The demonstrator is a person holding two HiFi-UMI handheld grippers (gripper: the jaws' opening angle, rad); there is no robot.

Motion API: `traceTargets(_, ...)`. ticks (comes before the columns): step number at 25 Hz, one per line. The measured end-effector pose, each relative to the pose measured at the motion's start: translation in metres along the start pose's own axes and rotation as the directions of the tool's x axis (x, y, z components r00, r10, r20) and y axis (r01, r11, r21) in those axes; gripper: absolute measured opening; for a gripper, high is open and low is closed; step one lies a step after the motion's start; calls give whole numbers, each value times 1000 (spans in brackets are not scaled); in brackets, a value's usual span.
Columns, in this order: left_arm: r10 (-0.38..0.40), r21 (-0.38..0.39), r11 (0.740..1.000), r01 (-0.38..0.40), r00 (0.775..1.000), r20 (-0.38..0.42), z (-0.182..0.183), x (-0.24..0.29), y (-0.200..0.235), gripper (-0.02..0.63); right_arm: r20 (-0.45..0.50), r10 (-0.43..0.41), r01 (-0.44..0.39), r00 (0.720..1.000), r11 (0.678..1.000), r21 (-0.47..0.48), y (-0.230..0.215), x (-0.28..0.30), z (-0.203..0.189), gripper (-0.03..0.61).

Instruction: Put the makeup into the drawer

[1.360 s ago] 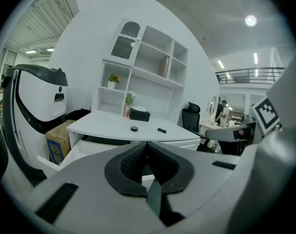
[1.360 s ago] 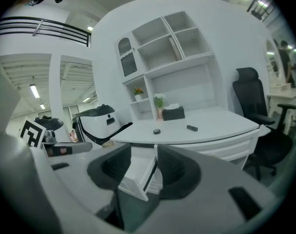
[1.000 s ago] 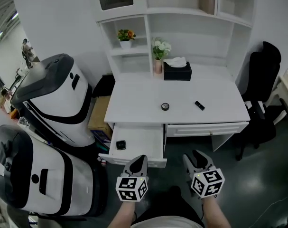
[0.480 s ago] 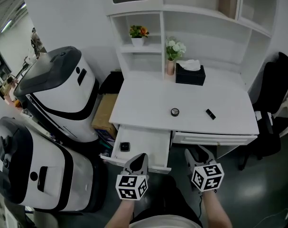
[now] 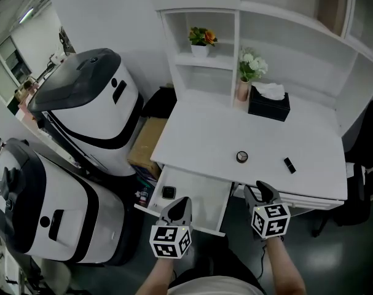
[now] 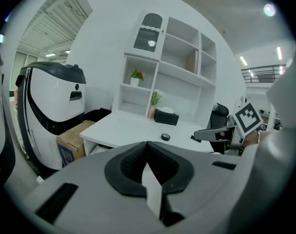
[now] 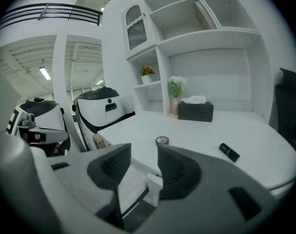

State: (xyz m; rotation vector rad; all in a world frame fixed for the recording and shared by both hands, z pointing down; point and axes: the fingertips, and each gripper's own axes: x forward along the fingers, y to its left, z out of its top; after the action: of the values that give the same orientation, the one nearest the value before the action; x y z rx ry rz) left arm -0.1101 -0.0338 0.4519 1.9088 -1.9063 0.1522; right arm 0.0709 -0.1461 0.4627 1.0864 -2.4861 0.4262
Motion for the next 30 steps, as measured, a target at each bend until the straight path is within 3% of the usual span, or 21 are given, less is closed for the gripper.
traceTargets(6,75,-31,997,-75,997,-1,6,16,14,2,-51,32,-34,998,999,-32,-18,43,6,157)
traceTargets(9,105,-45,993,-105,994,-4,7,24,18,2,-86,49,-51,995,998,-29,-27,62,5,198)
traceTargets(30,249,-105,962,-251,968,-31,6,38,43,2,-233,69,-93,970,991,-94,-59,152,-4,253)
